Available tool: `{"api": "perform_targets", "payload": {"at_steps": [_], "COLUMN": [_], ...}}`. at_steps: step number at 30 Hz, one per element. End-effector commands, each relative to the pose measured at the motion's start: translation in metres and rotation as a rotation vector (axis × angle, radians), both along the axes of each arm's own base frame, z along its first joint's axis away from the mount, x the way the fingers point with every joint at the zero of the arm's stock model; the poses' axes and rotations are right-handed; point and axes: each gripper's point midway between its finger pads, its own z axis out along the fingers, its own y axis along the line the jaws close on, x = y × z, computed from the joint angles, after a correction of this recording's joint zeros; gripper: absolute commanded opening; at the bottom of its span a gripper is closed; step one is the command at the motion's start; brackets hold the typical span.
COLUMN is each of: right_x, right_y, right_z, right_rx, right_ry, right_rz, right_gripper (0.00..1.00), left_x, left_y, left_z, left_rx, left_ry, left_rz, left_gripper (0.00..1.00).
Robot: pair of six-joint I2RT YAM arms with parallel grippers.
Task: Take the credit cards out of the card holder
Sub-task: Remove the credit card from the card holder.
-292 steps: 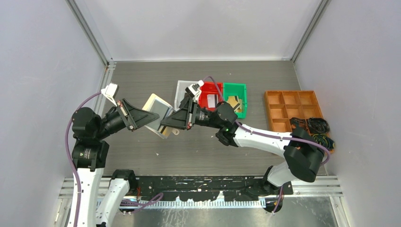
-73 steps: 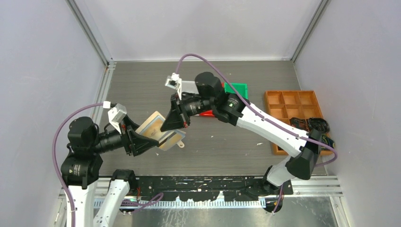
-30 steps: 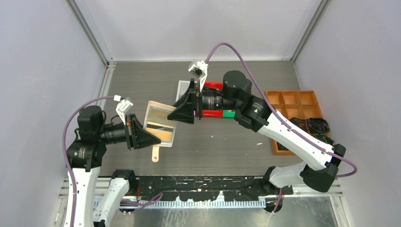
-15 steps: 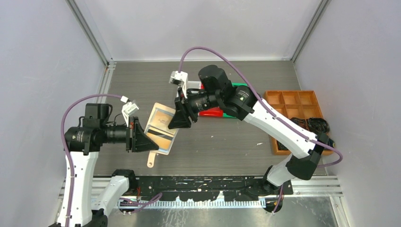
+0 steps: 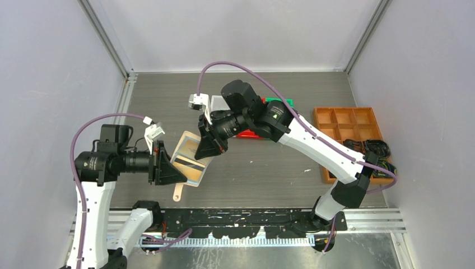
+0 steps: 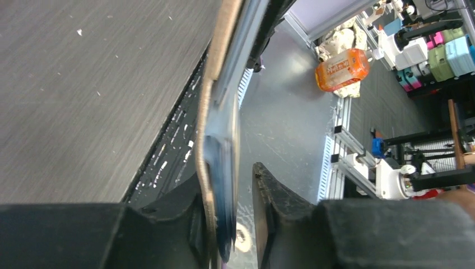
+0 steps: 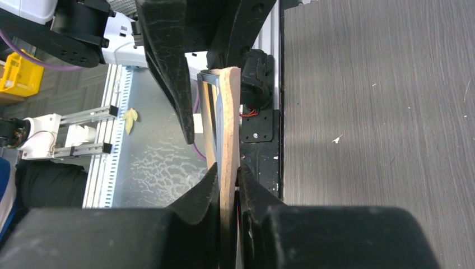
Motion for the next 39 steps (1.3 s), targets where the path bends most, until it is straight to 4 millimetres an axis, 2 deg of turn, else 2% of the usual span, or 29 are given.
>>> {"api": "perform_targets", "payload": {"at_steps": [1, 3, 7, 12, 18, 23, 28, 35, 39], "right_x": [-0.006, 0.005, 0.012, 0.014, 0.017, 0.021, 0.029, 0.022, 0.019], "right_y": [-0.006, -0.004, -0.007, -0.014, -0.018, -0.022, -0.029, -0.031, -0.028], "right_z": [0.053, 0.071, 0.102, 0.109, 0.113, 0.111, 0.105, 0.098, 0.095], "right_rx": [0.155, 0.232, 0.412, 0.537, 0.658, 0.721, 0.774, 0.817, 0.826], "right_ry": [-0.057, -0.060, -0.019, 0.049, 0.143, 0.197, 0.228, 0.262, 0.278], "right_rz": [-0.025, -0.104, -0.193, -0.267, -0.313, -0.352, -0.426, -0.448, -0.443], "right_gripper": [0.01, 0.01, 0.01, 0.01, 0.01, 0.01, 0.01, 0.01, 0.01], "left_x": [-0.002, 0.002, 0.018, 0.031, 0.035, 0.029, 0.033, 0.057, 0.055], "left_y": [-0.002, -0.004, -0.008, -0.005, -0.003, -0.007, -0.004, 0.015, 0.012], "left_z": [0.020, 0.025, 0.041, 0.062, 0.077, 0.091, 0.088, 0.074, 0.072], "left_rx": [-0.034, -0.058, -0.129, -0.232, -0.265, -0.323, -0.319, -0.266, -0.273], "left_ry": [-0.114, -0.108, -0.130, -0.270, -0.265, -0.237, -0.237, -0.274, -0.260], "left_rz": [-0.027, -0.006, 0.109, 0.296, 0.345, 0.321, 0.367, 0.570, 0.548], "left_gripper": [0.36, 0.41, 0.43, 0.40, 0.35, 0.35, 0.30, 0.27, 0.23]}}
